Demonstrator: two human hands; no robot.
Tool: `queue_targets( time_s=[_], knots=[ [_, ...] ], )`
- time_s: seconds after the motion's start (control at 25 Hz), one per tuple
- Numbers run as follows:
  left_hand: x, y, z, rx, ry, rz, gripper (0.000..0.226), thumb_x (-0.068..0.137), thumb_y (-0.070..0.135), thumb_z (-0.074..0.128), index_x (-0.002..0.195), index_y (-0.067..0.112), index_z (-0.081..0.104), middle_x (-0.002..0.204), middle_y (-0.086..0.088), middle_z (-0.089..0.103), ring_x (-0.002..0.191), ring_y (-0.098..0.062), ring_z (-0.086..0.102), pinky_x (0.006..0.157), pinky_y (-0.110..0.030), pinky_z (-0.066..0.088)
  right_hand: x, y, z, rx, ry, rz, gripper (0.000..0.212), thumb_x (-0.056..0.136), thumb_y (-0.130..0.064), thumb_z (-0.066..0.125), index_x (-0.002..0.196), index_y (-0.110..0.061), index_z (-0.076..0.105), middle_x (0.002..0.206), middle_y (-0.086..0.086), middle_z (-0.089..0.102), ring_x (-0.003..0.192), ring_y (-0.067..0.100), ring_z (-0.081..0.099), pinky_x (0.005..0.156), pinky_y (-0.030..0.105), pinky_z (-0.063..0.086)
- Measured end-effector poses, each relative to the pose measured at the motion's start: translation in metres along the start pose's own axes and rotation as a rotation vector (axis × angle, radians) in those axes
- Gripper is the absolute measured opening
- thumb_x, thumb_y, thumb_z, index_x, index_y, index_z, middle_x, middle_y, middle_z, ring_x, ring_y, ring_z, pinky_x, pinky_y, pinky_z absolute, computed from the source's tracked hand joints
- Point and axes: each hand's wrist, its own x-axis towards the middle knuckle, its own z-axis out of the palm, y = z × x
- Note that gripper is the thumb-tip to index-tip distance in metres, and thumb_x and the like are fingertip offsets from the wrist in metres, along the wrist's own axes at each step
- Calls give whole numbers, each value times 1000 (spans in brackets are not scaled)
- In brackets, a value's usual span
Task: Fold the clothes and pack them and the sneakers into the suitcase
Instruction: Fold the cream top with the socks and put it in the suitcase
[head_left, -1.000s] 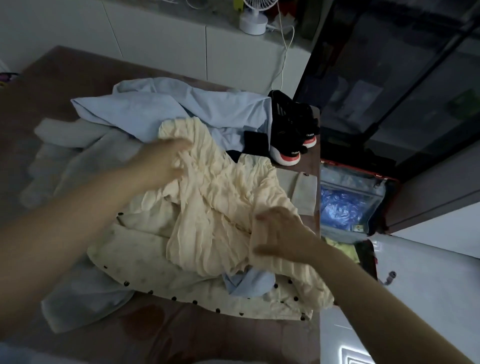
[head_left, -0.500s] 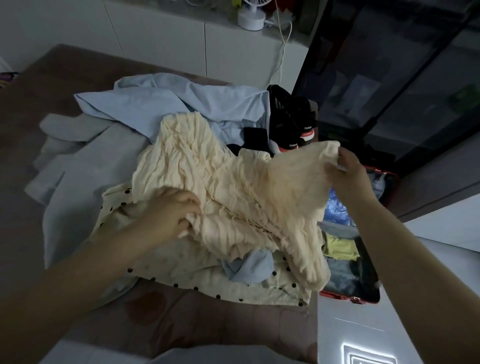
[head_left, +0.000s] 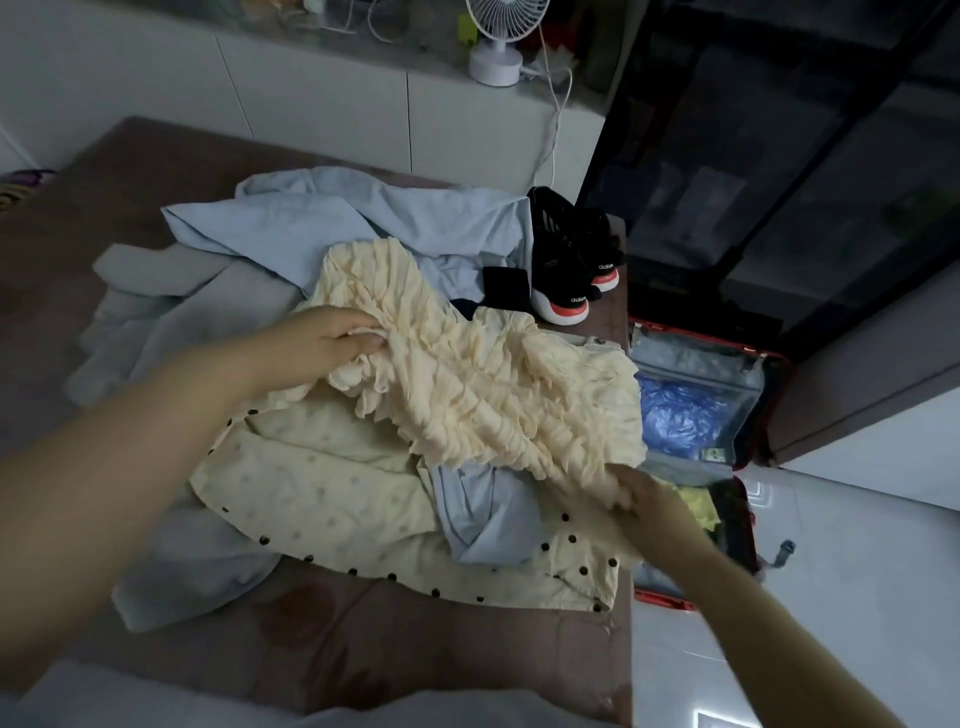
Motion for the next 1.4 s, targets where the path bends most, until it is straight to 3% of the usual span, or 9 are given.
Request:
queue_targets(
  time_s=[0.24, 0.32, 0.44, 0.56, 0.68, 0.88, 1.08, 1.2, 1.4],
  knots=[
    [-18, -19, -54, -556, 18, -156, 48, 44, 45, 86, 80, 15, 76, 90, -8, 72, 87, -27, 69, 65, -28, 55, -11, -36, -102, 972, -94, 9, 23, 89, -7, 57, 107, -20, 62, 78, -13, 72, 69, 1, 68, 58, 16, 52],
    [-14, -48, -46, -258, 174, -303, 25, 64, 38, 74, 75, 16, 70, 93, -15, 66, 83, -33, 61, 63, -28, 45, 4, -33, -89, 827, 23, 42, 25, 86, -12, 62, 111, -18, 59, 86, -7, 69, 76, 3, 68, 55, 16, 49],
    [-20, -101, -11, 297, 355, -342, 23, 81, 32, 58, 99, 19, 53, 115, -17, 56, 90, -33, 57, 73, -39, 49, 5, -19, -44, 353, 189, 94, 49, 82, -23, 69, 127, -16, 49, 125, 10, 47, 111, 29, 54, 88, 37, 48],
    [-58, -109, 32, 126, 488, -357, 35, 89, 29, 56, 120, 16, 44, 121, -9, 50, 100, -30, 56, 84, -43, 48, -23, -9, 9, -41, 309, -92, 36, 77, -24, 73, 111, -20, 62, 122, 11, 49, 108, 35, 50, 93, 50, 44],
    [-94, -98, 76, -27, 554, -311, 50, 83, 61, 45, 108, 18, 49, 102, -6, 57, 89, -26, 57, 79, -41, 48, -45, -8, 43, -258, 467, -107, 33, 65, -28, 82, 95, -22, 68, 106, 11, 58, 93, 41, 55, 81, 52, 45],
    [-115, -99, 122, -244, 453, -330, 80, 57, 66, 67, 117, 15, 48, 111, 0, 59, 102, -19, 58, 87, -37, 48, -53, 3, 41, 2, 379, 250, 41, 83, -34, 65, 119, -21, 52, 124, 12, 45, 107, 36, 51, 91, 48, 42],
    [-100, -101, 122, 139, 567, -234, 44, 66, 37, 72, 96, 4, 65, 87, -13, 67, 85, -34, 62, 73, -38, 47, -57, 4, 54, -275, 134, -290, 44, 67, -33, 78, 108, -26, 63, 108, 3, 56, 98, 30, 59, 87, 44, 47],
    [-97, -69, 107, -36, 598, -188, 41, 70, 37, 62, 92, 3, 61, 83, -8, 63, 80, -27, 59, 66, -35, 44, -43, -13, 61, -382, 16, -236, 42, 81, -35, 63, 121, -23, 55, 122, 4, 48, 111, 32, 48, 98, 43, 37],
    [-93, -49, 58, -385, 738, -265, 30, 83, 44, 55, 96, 19, 64, 89, 1, 66, 84, -17, 61, 73, -34, 46, -36, -37, 1, 298, 277, -249, 5, 94, -14, 51, 91, -13, 56, 88, -1, 62, 78, 16, 58, 72, 25, 48]
  ],
)
